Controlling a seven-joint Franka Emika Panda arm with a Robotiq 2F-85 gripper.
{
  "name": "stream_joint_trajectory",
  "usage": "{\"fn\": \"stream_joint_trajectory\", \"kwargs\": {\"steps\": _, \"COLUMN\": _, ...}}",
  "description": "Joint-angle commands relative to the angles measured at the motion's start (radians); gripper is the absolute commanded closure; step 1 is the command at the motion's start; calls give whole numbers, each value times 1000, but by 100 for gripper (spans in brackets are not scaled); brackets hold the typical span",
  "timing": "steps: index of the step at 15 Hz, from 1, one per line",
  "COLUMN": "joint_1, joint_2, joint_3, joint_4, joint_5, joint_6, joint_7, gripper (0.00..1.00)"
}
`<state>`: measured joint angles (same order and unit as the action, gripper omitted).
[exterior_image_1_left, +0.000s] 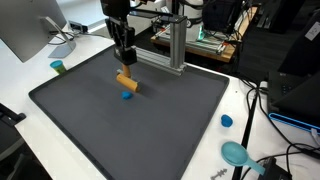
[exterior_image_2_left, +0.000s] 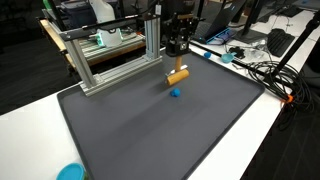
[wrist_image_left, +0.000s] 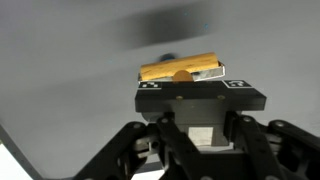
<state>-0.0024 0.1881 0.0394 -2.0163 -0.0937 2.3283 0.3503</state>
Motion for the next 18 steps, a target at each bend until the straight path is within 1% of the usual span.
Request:
{"fn": "stream_joint_trajectory", "kwargs": {"steps": 1, "joint_1": 18, "joint_2": 17, "joint_3": -36, "joint_4": 20, "joint_5": 6, "joint_6": 26, "joint_7": 35, "gripper": 78}}
{"fn": "stream_joint_trajectory", "kwargs": {"steps": 4, "joint_1": 17, "joint_2": 38, "joint_3": -42, "joint_4": 34, "joint_5": 21, "joint_6": 46, "joint_7": 20, "gripper": 78}}
{"fn": "stream_joint_trajectory", "kwargs": {"steps": 18, "joint_1": 13, "joint_2": 140, "joint_3": -59, "joint_4": 102, "joint_5": 60, "joint_6": 32, "joint_7": 6, "gripper": 78}}
